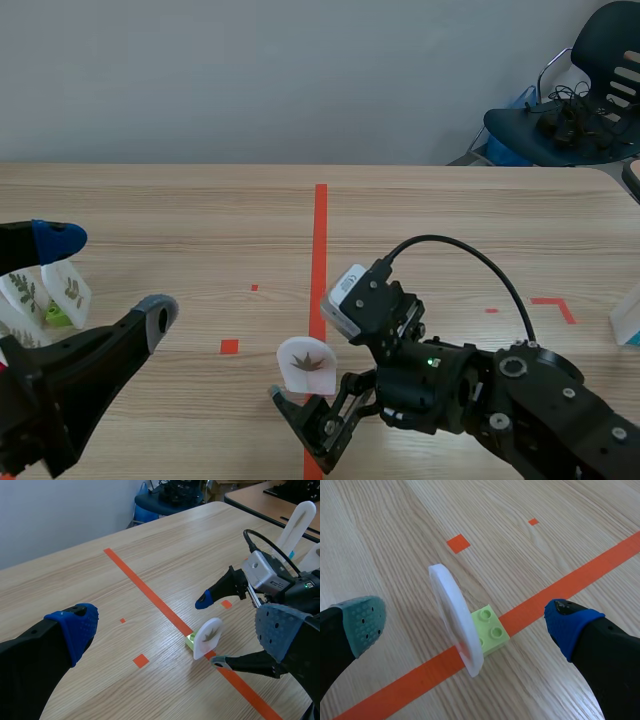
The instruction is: Do the leaf sorting experiment
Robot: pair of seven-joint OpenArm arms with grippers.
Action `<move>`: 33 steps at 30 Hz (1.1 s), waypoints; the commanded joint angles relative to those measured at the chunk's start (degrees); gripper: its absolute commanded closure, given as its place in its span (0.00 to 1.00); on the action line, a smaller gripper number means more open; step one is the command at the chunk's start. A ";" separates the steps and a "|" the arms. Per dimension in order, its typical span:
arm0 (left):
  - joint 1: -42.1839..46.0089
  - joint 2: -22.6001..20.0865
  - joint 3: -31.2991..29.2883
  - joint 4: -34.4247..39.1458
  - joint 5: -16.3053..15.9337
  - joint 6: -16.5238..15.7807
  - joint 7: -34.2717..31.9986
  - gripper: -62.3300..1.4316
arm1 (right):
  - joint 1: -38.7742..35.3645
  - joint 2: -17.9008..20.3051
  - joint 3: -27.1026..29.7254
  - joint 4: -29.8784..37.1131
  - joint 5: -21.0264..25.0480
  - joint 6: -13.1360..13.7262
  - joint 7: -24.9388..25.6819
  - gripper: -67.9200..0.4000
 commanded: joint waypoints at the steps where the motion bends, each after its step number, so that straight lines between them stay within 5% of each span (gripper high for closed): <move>1: -0.20 -0.15 0.07 0.87 -0.55 -0.11 -0.76 0.00 | 1.11 0.02 -0.24 0.61 -0.26 -0.07 0.83 0.00; 3: -0.20 -0.15 0.07 0.87 -0.55 -0.11 -0.76 0.00 | 1.22 0.02 -0.90 0.46 -0.28 -0.17 0.85 0.02; 5: -0.20 -0.15 0.07 0.87 -0.55 -0.11 -0.76 0.00 | 1.20 0.04 -1.31 0.46 -0.28 -0.17 0.79 0.23; 9: -0.20 -0.15 0.07 0.87 -0.55 -0.11 -0.76 0.00 | 1.05 0.24 -1.31 0.46 -0.28 -0.15 0.42 0.48; 19: -0.20 -0.17 0.07 0.87 -0.55 -0.11 -0.76 0.00 | 1.07 1.95 -1.31 0.46 -0.24 -0.13 0.28 0.84; 28: -0.20 -0.17 0.07 0.87 -0.55 -0.11 -0.79 0.00 | 1.07 2.10 -0.87 1.64 0.02 0.13 3.04 0.92; 33: -0.20 -0.17 0.07 0.87 -0.55 -0.11 -0.76 0.00 | 1.03 2.54 2.05 6.12 0.04 3.30 2.71 0.92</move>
